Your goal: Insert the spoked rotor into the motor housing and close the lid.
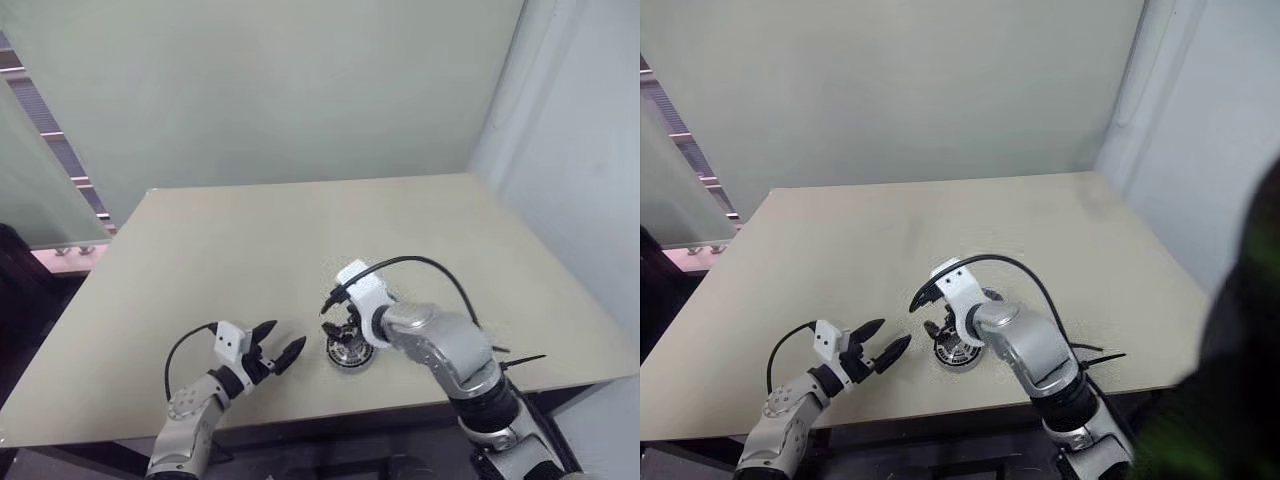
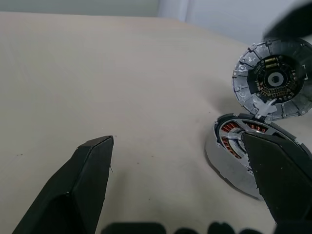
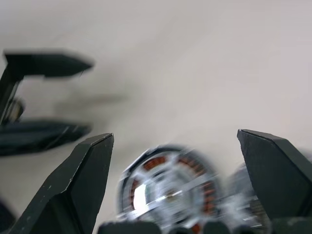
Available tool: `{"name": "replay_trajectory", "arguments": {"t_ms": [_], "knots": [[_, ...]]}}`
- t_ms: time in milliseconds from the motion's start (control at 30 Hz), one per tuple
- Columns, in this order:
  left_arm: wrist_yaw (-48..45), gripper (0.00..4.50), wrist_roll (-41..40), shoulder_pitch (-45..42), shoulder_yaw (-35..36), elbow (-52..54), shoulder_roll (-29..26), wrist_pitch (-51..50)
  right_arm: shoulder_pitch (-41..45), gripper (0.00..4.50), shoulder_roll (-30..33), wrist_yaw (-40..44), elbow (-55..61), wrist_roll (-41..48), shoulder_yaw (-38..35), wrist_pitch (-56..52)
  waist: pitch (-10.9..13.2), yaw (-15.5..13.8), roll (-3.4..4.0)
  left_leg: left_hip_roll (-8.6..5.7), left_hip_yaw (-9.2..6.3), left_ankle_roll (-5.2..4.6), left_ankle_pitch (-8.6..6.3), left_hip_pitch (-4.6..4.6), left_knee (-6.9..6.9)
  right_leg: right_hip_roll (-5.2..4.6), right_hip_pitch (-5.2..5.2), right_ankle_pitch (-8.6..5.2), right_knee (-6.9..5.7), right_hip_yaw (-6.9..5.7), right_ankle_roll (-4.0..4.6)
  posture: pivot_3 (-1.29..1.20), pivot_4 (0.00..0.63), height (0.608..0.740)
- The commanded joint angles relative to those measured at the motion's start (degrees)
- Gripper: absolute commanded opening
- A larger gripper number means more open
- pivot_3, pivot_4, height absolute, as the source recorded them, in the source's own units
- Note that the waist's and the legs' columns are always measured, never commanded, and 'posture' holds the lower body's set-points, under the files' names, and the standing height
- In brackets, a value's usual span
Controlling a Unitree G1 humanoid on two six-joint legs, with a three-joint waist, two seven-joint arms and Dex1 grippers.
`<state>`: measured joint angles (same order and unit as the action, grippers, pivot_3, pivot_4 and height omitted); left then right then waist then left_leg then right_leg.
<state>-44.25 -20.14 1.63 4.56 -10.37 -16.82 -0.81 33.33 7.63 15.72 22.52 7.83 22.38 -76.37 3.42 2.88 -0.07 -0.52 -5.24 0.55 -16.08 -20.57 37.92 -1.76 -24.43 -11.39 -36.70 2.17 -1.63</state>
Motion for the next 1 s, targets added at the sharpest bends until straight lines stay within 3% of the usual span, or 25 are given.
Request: {"name": "replay_trajectory", "arguments": {"t_ms": [33, 233, 400, 533, 1000], "knots": [[-0.79, 4.50, -0.16, -0.74, -0.34, 1.96, -0.77, 0.13, 3.48, 4.44, 6.59, -0.39, 3.07, -2.97, -3.63, 5.89, 0.01, -0.06, 0.00, 0.00, 0.00, 0.00, 0.00, 0.00, 0.00, 0.00, 0.01, 0.00, 0.01, 0.00, 0.00, 0.00, 0.000, 0.740], [-1.08, 4.50, -0.06, -1.06, -0.74, 2.29, -1.00, 0.07, 2.57, 4.44, 22.88, 1.81, -1.87, -8.29, -2.45, 15.89, 0.00, -0.03, -0.03, -0.12, 0.10, -0.01, -0.01, -0.05, 0.03, -0.10, 0.04, -0.01, 0.11, 0.07, 0.01, 0.00, 0.000, 0.740], [-1.30, 4.50, -0.06, -1.49, -0.90, 2.40, -1.50, 0.00, -0.39, 4.44, 28.38, 5.09, -9.06, -11.18, 0.14, 23.77, 0.01, 0.01, -0.05, -0.02, 0.14, -0.03, -0.01, 0.01, -0.07, -0.02, 0.02, -0.01, 0.07, 0.06, 0.01, 0.00, 0.000, 0.740], [-1.41, 4.50, -0.09, -1.70, -1.01, 2.63, -1.93, -0.15, -3.46, 4.44, 26.88, 7.29, -12.92, -11.57, 1.65, 28.51, 0.02, -0.02, -0.06, 0.02, 0.14, -0.04, -0.01, 0.02, -0.02, 0.04, 0.04, -0.01, 0.05, 0.08, 0.01, 0.00, 0.000, 0.740], [-1.90, 4.50, -0.20, -1.65, -1.13, 3.64, -3.43, -1.01, -11.29, 4.44, 9.28, 11.28, -9.43, -6.66, 3.62, 33.57, 0.00, -0.04, -0.07, 0.06, 0.18, -0.04, 0.00, 0.06, 0.11, 0.09, 0.08, 0.00, -0.02, 0.14, 0.00, 0.00, 0.000, 0.740]]}}
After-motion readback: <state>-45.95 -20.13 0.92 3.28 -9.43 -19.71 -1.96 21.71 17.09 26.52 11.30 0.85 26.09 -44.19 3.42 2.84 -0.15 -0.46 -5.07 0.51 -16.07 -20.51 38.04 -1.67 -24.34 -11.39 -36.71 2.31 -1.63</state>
